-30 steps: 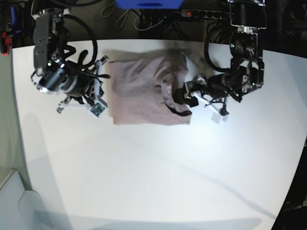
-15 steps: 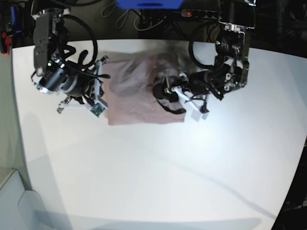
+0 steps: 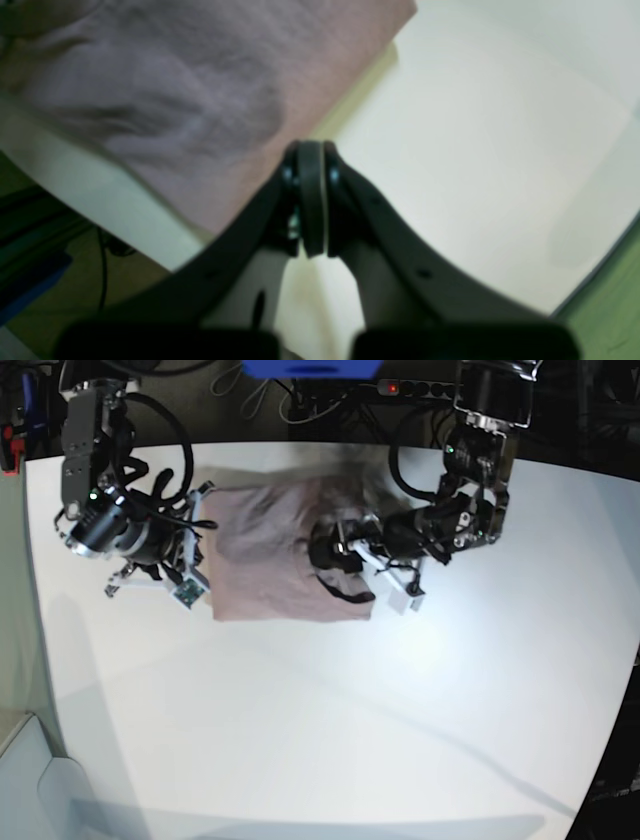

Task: Layout the t-shirt on the table in an organized manner, then fold the t-shirt properly
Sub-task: 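Rotate the folded shirt with the left gripper, turning it on the table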

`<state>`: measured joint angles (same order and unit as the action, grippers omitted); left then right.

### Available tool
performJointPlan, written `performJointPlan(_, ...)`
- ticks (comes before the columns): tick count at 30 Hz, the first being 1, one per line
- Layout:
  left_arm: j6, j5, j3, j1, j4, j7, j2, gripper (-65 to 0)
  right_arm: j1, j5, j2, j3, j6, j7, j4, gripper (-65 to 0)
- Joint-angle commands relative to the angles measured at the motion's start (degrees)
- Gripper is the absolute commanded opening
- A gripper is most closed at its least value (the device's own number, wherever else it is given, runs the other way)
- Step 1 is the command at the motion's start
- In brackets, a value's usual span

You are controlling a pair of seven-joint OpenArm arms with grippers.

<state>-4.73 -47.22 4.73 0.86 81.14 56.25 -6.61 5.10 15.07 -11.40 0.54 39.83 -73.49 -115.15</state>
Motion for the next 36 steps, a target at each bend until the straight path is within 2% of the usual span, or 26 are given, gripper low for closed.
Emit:
performJointPlan(1, 1.44, 5.77, 0.15, -0.03, -0.31, 1.2, 0.06, -18.9, -0.66, 0.45, -0.34, -0.23, 0.17, 0.83, -0.85, -65.0)
performJointPlan(3, 1.44, 8.67, 0.15, -0.12, -0.48, 1.2, 1.73, -22.5, -0.66, 0.45, -0.34, -0.23, 0.17, 0.83, -0.85, -65.0)
performJointPlan(4, 1.35, 9.9, 0.15, -0.2, -0.92, 1.38, 2.44, -27.7, -0.66, 0.45, -0.34, -0.23, 0.17, 0.83, -0.85, -65.0)
performJointPlan(9, 1.26, 12.63, 0.15, -2.93, -6.37, 1.2, 4.11, -64.8, -0.66, 0.45, -0.34, -0.23, 0.17, 0.83, -0.85, -65.0)
performJointPlan(12, 1.08, 12.72, 0.24, -5.04, -10.33, 1.29, 4.63, -62.8, -0.66, 0.45, -0.78, -0.32, 0.17, 0.83, -0.85, -65.0)
performJointPlan(16, 0.91, 13.07, 0.85, -6.27, -10.59, 1.38, 4.28, -64.8, -0.84, 0.45, -1.57, -3.48, 0.17, 0.83, -0.85, -65.0)
performJointPlan(18, 0.91, 13.07, 3.66, -8.12, -10.42, 1.2, 3.4, -64.8, -1.19, 0.45, -2.01, -6.12, 0.17, 0.83, -0.85, -65.0)
performJointPlan(25, 0.91, 13.16, 23.18, -17.43, -10.86, 1.2, -1.61, -64.8, -0.66, 0.45, -5.79, -16.23, 0.17, 0.83, -0.76, -65.0)
performJointPlan(30, 0.91, 13.77, 34.61, -25.43, -10.86, 1.11, -4.25, -64.8, 0.92, 0.36, -6.32, -25.46, 0.17, 0.83, -0.76, -65.0)
performJointPlan(33, 0.73, 19.75, 40.32, -29.92, -10.86, 1.11, -3.98, -64.8, 1.45, 0.36, -6.23, -30.65, 0.17, 0.83, -0.76, -65.0)
performJointPlan(36, 0.64, 28.36, 45.69, -32.2, -10.86, 0.94, -2.93, -64.8, 3.03, 0.45, -6.14, -35.22, 0.17, 0.83, -0.76, -65.0)
